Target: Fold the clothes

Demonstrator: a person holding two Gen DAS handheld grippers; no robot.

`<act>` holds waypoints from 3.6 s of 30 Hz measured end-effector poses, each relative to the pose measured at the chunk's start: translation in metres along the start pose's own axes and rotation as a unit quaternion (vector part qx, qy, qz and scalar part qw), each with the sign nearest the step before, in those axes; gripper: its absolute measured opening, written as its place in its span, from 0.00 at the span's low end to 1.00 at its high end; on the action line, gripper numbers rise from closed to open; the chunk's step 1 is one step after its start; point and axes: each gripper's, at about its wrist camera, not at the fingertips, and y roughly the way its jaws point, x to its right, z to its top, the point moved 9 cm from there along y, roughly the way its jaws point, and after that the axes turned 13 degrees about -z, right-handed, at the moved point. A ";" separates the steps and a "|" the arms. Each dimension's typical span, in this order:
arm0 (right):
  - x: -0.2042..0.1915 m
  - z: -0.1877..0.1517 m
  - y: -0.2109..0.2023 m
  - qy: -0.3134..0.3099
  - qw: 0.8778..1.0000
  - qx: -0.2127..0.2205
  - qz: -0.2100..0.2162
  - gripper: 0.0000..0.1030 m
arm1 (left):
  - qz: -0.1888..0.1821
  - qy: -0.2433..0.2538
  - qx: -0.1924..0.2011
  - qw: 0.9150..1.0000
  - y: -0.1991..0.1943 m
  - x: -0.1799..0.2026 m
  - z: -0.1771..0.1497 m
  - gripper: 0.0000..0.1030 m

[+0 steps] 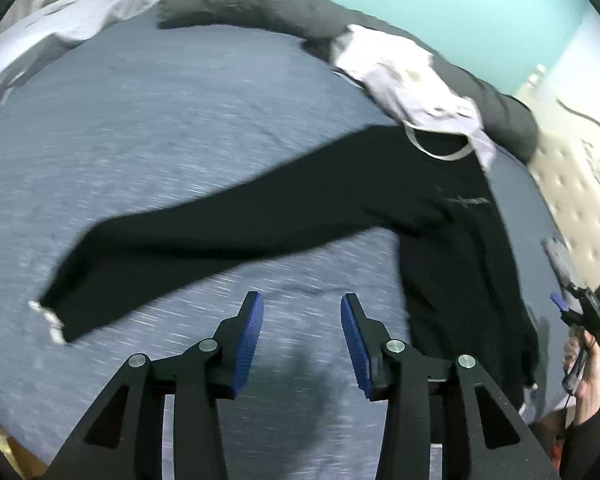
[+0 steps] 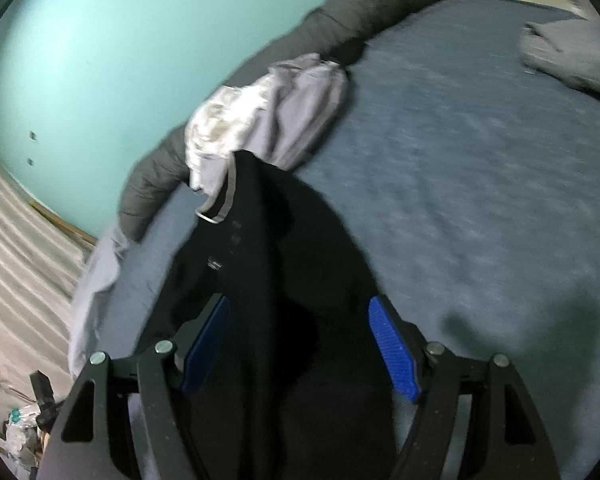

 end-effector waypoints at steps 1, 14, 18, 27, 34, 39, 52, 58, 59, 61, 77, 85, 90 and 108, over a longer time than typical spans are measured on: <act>0.008 -0.004 -0.005 -0.002 1.000 -0.008 -0.008 0.71 | -0.011 0.004 0.000 1.000 0.005 0.011 -0.004 0.43; 0.024 -0.081 -0.021 -0.048 0.991 -0.119 -0.033 0.71 | -0.084 0.006 0.029 0.996 0.059 0.099 -0.038 0.48; 0.018 -0.095 -0.011 -0.055 0.988 -0.139 -0.035 0.71 | -0.108 -0.001 0.033 0.994 0.071 0.107 -0.052 0.50; 0.004 -0.111 0.004 -0.079 0.983 -0.161 -0.040 0.71 | -0.088 0.020 0.023 0.996 0.090 0.095 -0.068 0.50; -0.002 -0.121 0.014 -0.127 0.976 -0.165 -0.061 0.34 | -0.089 0.019 0.012 0.996 0.096 0.087 -0.079 0.50; 0.002 -0.107 0.002 -0.141 0.977 -0.141 -0.076 0.07 | -0.078 0.031 0.019 0.996 0.092 0.088 -0.076 0.50; 0.022 0.017 -0.098 -0.165 0.975 0.007 -0.146 0.05 | -0.084 0.022 0.024 0.996 0.088 0.084 -0.074 0.50; 0.049 0.011 -0.090 -0.162 0.974 -0.027 -0.158 0.05 | -0.085 0.022 0.028 0.996 0.087 0.086 -0.073 0.50; 0.054 -0.001 -0.082 -0.163 0.974 -0.048 -0.153 0.05 | -0.086 0.023 0.029 0.996 0.086 0.086 -0.073 0.50; 0.062 -0.025 -0.067 -0.169 0.971 -0.086 -0.147 0.06 | -0.086 0.024 0.030 0.996 0.085 0.086 -0.072 0.50; 0.111 -0.043 -0.086 -0.022 0.997 -0.018 -0.073 0.50 | -0.089 0.019 0.029 0.995 0.087 0.085 -0.072 0.50; 0.137 -0.072 -0.050 -0.018 0.987 -0.082 -0.136 0.67 | -0.088 0.018 0.028 0.996 0.086 0.085 -0.072 0.50; 0.150 -0.092 -0.033 -0.004 0.985 -0.103 -0.142 0.67 | -0.088 0.017 0.027 0.996 0.087 0.084 -0.073 0.50; 0.153 -0.025 -0.106 -0.073 0.976 0.006 -0.204 0.03 | -0.087 0.014 0.024 0.996 0.089 0.081 -0.073 0.50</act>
